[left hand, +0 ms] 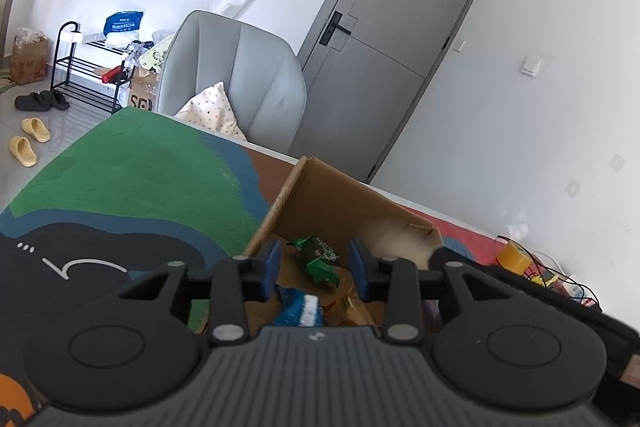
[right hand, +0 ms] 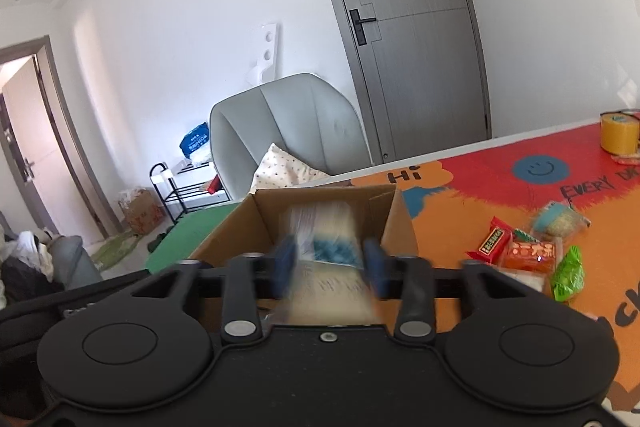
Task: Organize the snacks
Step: 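Carry the bread bag and blue packet into the box and release both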
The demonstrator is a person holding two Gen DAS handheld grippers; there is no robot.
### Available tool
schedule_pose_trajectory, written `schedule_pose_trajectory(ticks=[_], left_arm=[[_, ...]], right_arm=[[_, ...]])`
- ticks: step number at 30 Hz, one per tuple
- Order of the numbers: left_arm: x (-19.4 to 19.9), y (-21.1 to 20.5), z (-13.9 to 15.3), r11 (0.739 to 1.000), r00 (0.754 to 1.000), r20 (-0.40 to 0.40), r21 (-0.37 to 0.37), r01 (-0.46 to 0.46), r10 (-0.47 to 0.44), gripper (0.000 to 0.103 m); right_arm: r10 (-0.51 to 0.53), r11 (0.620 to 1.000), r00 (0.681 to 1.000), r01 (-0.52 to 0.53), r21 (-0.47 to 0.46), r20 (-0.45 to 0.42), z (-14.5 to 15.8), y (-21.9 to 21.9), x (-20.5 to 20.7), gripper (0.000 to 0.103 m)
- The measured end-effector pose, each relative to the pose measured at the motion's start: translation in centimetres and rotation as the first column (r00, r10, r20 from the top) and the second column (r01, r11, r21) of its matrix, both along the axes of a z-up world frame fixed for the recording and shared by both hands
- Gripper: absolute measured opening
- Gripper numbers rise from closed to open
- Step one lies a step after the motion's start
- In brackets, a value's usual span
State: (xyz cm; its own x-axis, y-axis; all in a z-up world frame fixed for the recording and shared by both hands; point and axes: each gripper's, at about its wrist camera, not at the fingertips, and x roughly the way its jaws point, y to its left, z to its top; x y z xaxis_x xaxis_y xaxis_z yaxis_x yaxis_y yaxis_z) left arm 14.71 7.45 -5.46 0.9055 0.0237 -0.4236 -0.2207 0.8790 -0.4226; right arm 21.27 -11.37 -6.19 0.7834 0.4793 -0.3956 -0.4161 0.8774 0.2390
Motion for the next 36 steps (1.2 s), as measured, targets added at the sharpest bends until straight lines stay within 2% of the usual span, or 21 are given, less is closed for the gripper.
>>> schedule_pose_trajectory(ticks=[5,7,12,16,25,28,32,36], left_arm=[[-0.3,-0.1,0.2,1.000,1.000,0.011,-0.009,0.001,-0.001,0.050],[-0.5,-0.4,0.3,1.000,1.000,0.004,0.002,0.001,-0.001,0.060],[-1.1,-1.5,0.4,1.000,1.000,0.009,0.017,-0.016,0.016,0.075],[-1.5,-2.5,0.7,0.999,0.999,-0.010,0.034,-0.036,0.036,0.082],[-3.1,-4.4,1.6,0.994,0.998,-0.018,0.091,-0.062,0.064,0.089],[-3.4,-5.4,1.8,0.995,0.999,-0.026,0.092,-0.046,0.048,0.093],[-3.7,-7.3,1.9,0.993,0.999,-0.040,0.115,-0.010,0.015,0.093],[-4.0,-9.2,1.9,0.991,0.999,-0.030,0.130,0.022,-0.019,0.094]], right_arm=[[-0.005,1.000,1.000,0.005,0.000,0.001,0.0,-0.1,-0.4,0.056],[-0.009,1.000,1.000,0.009,0.013,-0.004,0.2,-0.7,-0.6,0.061],[-0.017,0.999,1.000,0.017,0.027,-0.017,0.2,-2.4,-1.5,0.063],[-0.024,0.999,0.999,0.025,0.042,-0.031,0.2,-3.7,-2.1,0.066],[-0.070,0.994,0.997,0.073,0.079,-0.031,0.8,-7.3,-4.2,0.086],[-0.100,0.991,0.994,0.103,0.091,-0.042,0.9,-8.8,-4.7,0.087],[-0.121,0.987,0.992,0.125,0.101,-0.039,1.0,-10.8,-5.7,0.092],[-0.134,0.986,0.990,0.139,0.098,-0.051,0.8,-12.5,-6.1,0.092]])
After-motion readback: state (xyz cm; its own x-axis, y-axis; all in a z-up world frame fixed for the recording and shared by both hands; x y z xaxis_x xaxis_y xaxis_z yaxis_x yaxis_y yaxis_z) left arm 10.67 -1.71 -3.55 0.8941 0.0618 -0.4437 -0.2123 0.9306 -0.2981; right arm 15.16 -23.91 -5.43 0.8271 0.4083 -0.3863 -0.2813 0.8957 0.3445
